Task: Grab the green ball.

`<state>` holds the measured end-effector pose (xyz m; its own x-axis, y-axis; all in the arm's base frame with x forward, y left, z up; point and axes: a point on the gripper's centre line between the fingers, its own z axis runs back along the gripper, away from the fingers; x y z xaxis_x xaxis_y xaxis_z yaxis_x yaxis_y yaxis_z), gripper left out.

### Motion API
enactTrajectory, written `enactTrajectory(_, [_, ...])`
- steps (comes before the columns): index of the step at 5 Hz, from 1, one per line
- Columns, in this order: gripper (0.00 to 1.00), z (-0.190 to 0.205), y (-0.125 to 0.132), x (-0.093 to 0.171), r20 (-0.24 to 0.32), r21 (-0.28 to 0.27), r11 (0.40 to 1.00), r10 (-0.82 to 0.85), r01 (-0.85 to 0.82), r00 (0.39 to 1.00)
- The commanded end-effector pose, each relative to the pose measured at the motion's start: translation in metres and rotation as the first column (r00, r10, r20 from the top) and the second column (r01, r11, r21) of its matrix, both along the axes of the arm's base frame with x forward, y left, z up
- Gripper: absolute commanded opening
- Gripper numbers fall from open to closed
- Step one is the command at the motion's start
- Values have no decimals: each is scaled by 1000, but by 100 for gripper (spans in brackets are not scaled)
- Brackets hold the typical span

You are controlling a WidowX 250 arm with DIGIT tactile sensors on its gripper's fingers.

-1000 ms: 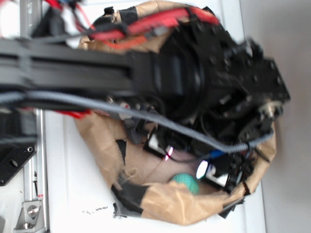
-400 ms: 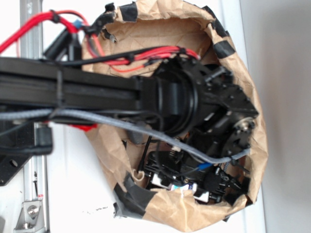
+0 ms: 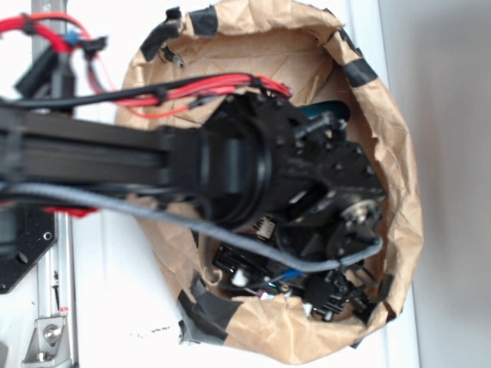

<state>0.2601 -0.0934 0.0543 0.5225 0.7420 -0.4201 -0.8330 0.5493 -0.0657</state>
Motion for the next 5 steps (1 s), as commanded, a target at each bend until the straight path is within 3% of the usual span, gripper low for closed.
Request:
enactTrajectory(1, [0,111,53,19,345,258,948,-268,184,899])
enactTrajectory(2, [0,157,78,20,418,375,900,-380,225,825])
enactTrajectory(3, [0,180,93,18,441,471,819,-541,328,716])
enactTrajectory(4, [0,175,105,11,424,540,733,-661,412,620])
enactTrajectory(5, [0,165,109,8,341,604,650,-733,461,588])
